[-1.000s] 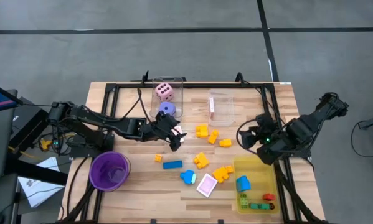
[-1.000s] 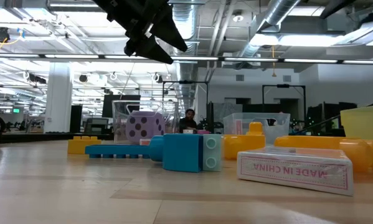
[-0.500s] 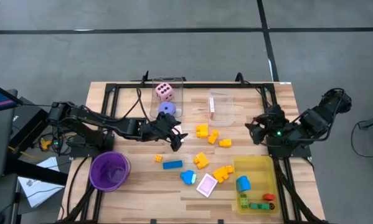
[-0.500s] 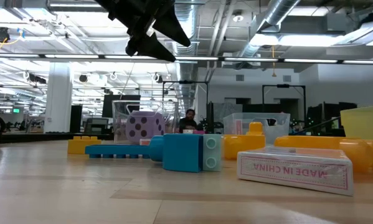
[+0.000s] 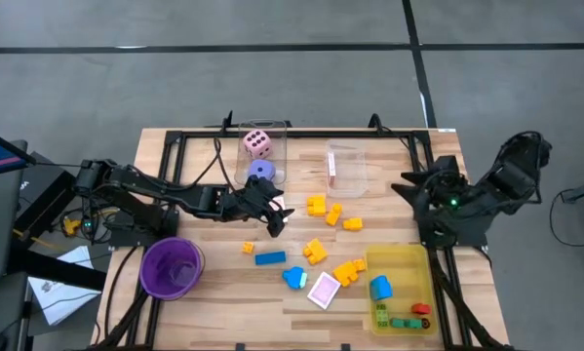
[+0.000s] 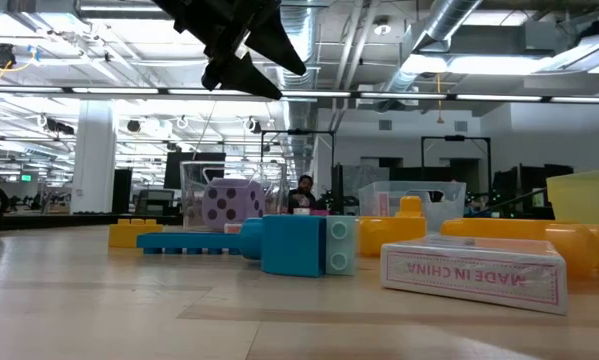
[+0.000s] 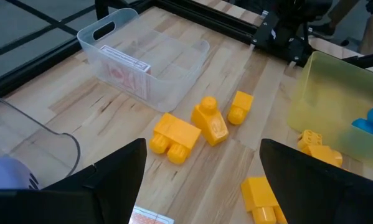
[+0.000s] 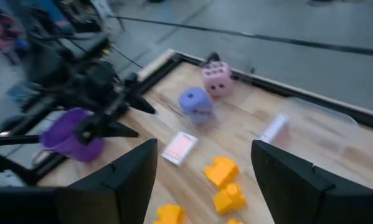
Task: Pick & Place Toys
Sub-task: Put the top blue game piece into the bin
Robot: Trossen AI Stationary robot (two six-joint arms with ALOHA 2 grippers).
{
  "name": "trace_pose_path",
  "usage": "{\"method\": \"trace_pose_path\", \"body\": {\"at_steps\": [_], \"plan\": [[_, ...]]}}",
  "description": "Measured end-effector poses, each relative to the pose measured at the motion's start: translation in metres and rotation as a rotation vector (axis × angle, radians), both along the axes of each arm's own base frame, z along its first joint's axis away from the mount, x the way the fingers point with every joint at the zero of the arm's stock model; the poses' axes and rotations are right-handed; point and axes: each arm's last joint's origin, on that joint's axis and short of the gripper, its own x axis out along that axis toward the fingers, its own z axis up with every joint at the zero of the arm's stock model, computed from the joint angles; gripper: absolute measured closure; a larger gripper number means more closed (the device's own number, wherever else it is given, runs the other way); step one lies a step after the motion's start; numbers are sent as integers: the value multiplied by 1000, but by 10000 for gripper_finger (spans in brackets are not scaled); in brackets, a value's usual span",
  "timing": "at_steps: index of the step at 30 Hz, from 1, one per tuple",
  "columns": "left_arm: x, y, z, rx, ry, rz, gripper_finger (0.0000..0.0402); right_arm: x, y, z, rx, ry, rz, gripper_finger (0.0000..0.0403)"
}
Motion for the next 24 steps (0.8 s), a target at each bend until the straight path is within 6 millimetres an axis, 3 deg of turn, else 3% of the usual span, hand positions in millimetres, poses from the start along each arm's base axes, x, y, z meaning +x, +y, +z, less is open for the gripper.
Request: {"method": "trace_pose_path", "body": {"at_steps": [7,15,20,24], "plan": [[0,0,0,-8,1,-15,92,-2,3,17,-67,-88,108,152],[1,-8,-1,-35,31,-231,92,5,12,42,-88,-211,284,152],[-3,-16,-7,1,130,-373,92,8,17,65,-170,-340,399,152],[-10,-21,-15,-15,235,-417,92,5,14,66,-204,-338,411,152]]}}
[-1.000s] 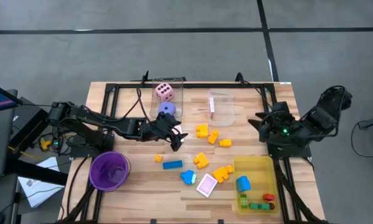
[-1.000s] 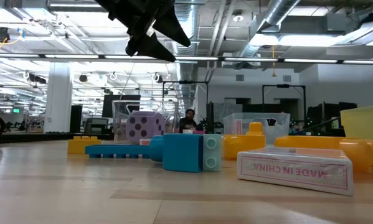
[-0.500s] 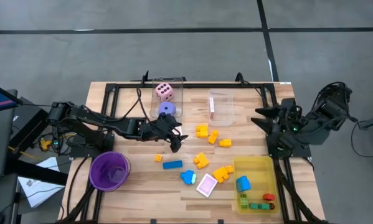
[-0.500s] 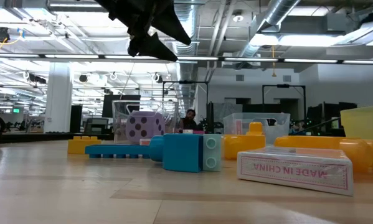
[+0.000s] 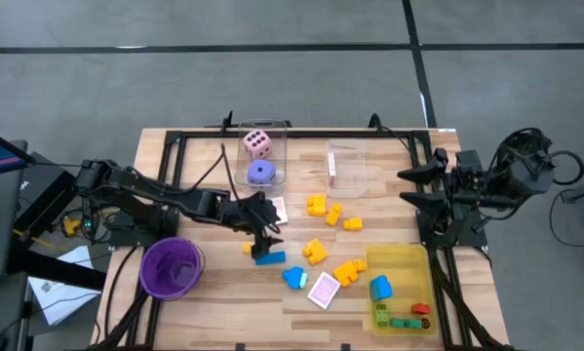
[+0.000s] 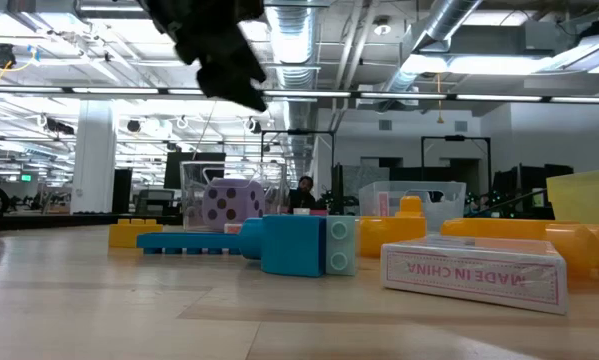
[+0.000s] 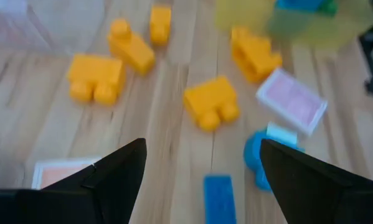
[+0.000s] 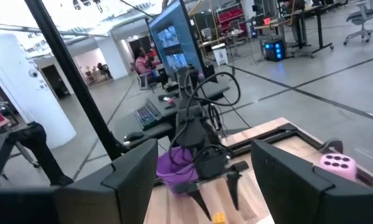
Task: Pick & Place Toys
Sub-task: Put the top blue game piece into the bin
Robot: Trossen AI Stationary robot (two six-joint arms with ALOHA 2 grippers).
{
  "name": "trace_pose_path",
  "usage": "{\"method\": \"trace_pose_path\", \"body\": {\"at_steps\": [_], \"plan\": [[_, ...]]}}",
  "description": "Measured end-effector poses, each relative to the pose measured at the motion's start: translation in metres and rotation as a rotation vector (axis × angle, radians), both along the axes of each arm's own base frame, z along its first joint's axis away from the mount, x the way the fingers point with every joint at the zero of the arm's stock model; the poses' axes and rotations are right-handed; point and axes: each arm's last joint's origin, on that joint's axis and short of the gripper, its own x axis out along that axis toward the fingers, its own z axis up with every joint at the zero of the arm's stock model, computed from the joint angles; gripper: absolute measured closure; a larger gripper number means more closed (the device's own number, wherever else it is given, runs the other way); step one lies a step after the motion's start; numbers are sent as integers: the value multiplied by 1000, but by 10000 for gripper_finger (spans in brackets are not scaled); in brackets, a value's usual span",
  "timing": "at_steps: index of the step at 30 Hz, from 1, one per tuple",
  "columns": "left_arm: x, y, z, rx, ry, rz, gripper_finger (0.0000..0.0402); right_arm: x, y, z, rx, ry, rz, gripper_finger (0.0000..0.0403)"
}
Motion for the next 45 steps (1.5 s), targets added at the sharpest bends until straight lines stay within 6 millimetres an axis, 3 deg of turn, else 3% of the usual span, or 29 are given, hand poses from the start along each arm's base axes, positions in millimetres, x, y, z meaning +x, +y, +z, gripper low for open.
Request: {"method": "trace_pose_path", "body": {"at_steps": [9,18,23,30,39,45], "plan": [[-14,-19,-11,26,137,-72,92,2,-4,-4,-6,27,-35,152],[-37,-38,-50,-2,223,-82,99,4,-7,-4,-5,29,-56,152],[-36,-45,-64,7,231,-107,114,4,-7,-4,-8,32,-57,152],[-19,-55,-94,58,263,-97,117,4,-7,-6,11,41,-61,152],[-11,-62,-113,96,311,-91,121,4,-7,-7,23,47,-65,152],[-12,-61,-117,106,331,-69,158,3,-7,-7,30,50,-67,152]]}}
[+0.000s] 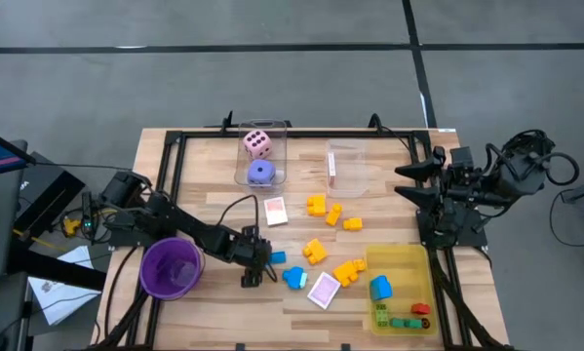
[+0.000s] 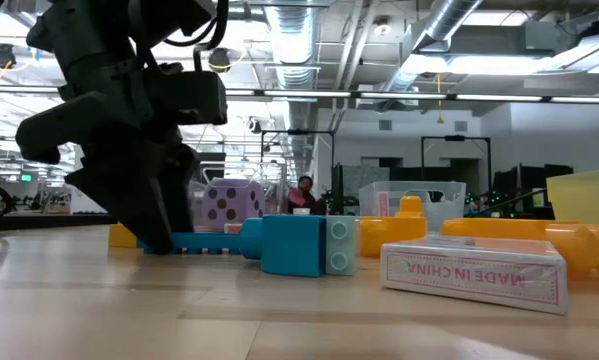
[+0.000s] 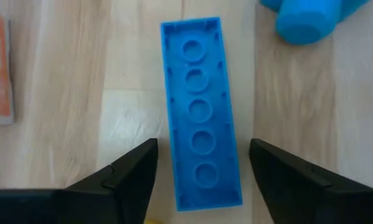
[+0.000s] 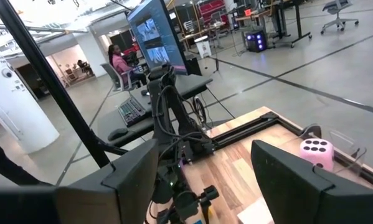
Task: Pick & Place Toys
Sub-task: Put the top blue game piece into the bin
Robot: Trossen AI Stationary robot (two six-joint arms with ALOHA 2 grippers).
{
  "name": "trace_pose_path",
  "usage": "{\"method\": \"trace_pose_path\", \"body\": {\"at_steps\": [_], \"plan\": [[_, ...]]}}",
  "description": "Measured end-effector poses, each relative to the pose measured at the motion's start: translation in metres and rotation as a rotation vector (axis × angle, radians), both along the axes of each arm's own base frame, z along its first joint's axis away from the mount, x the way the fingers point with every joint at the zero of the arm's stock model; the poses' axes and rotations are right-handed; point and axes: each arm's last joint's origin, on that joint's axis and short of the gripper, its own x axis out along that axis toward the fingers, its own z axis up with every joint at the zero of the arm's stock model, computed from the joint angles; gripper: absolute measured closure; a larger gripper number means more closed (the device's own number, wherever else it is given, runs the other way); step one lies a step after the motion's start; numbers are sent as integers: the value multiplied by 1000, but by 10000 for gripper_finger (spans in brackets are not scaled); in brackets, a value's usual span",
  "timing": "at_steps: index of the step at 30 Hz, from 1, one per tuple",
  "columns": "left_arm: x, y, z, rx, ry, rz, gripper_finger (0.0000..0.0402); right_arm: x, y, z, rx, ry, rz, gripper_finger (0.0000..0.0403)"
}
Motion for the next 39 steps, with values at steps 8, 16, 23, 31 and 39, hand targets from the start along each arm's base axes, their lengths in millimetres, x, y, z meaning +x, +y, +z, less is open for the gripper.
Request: {"method": "trace_pose_path", "body": {"at_steps": [8,16,23,31,39], "plan": [[-3,1,-1,-22,30,64,237,0,0,-1,-2,9,-1,152],[-4,2,0,-23,29,71,262,0,0,-1,-2,9,-1,152],[-3,3,0,-25,25,74,259,0,0,-1,-2,9,-1,152],[5,0,9,-26,-16,81,260,0,-1,-1,-3,7,-22,152],[18,5,21,-31,-66,107,263,0,-1,-1,-4,7,-23,152]]}}
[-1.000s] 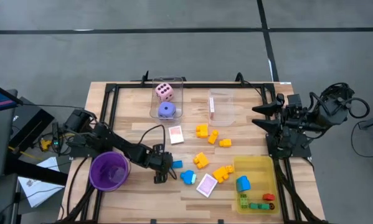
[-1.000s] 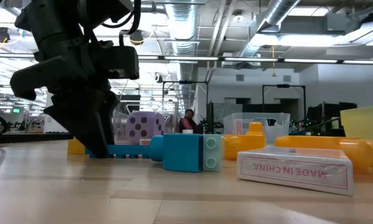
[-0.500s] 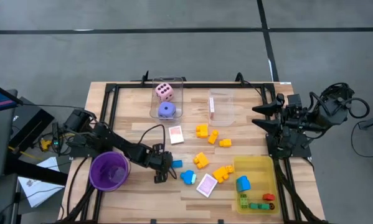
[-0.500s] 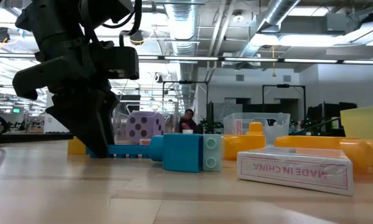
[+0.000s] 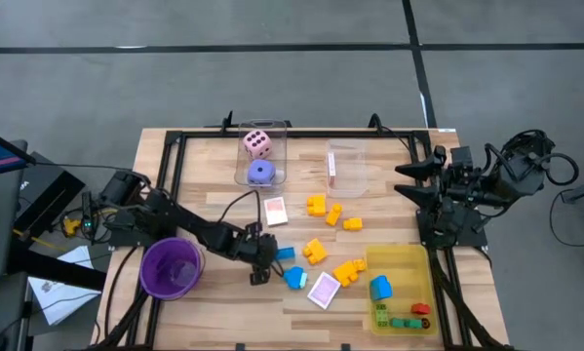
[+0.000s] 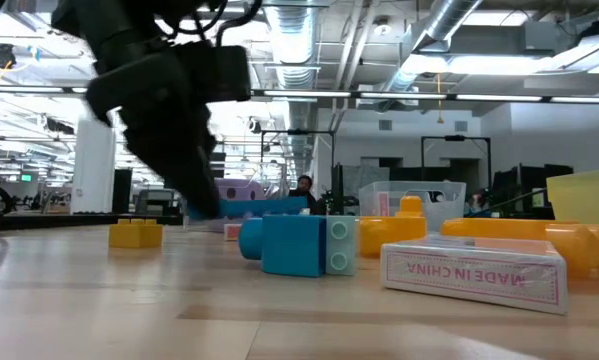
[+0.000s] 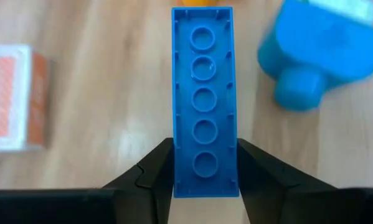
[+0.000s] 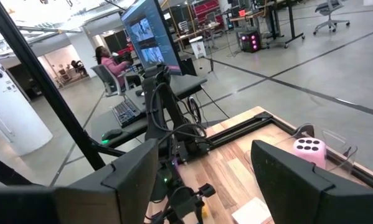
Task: Pick & Place Toys
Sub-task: Put the top blue game piece into the bin
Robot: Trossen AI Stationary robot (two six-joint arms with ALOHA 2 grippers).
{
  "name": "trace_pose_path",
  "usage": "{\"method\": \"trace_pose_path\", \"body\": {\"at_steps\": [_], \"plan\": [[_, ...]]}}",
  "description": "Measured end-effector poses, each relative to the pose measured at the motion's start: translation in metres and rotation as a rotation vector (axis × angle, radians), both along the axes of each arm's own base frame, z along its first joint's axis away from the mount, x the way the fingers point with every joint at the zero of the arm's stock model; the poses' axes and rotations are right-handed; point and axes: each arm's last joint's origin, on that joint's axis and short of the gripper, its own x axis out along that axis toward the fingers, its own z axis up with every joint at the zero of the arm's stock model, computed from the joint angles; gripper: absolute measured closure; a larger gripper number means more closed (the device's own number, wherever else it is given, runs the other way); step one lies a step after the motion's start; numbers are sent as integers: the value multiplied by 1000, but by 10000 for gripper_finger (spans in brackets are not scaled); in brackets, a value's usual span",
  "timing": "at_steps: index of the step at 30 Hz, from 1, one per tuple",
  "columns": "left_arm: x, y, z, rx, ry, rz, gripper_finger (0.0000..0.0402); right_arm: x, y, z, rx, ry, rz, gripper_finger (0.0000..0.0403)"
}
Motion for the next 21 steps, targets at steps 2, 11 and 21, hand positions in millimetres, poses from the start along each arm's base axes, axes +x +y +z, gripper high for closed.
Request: {"method": "trace_pose_path", "body": {"at_steps": [2,11,21], "plan": [[5,4,4,2,-16,15,263,0,0,0,0,1,0,152],[35,19,40,64,-144,7,264,-2,-1,-18,53,119,-31,152],[71,54,93,-215,-318,-136,264,9,6,-36,29,302,71,153]]}}
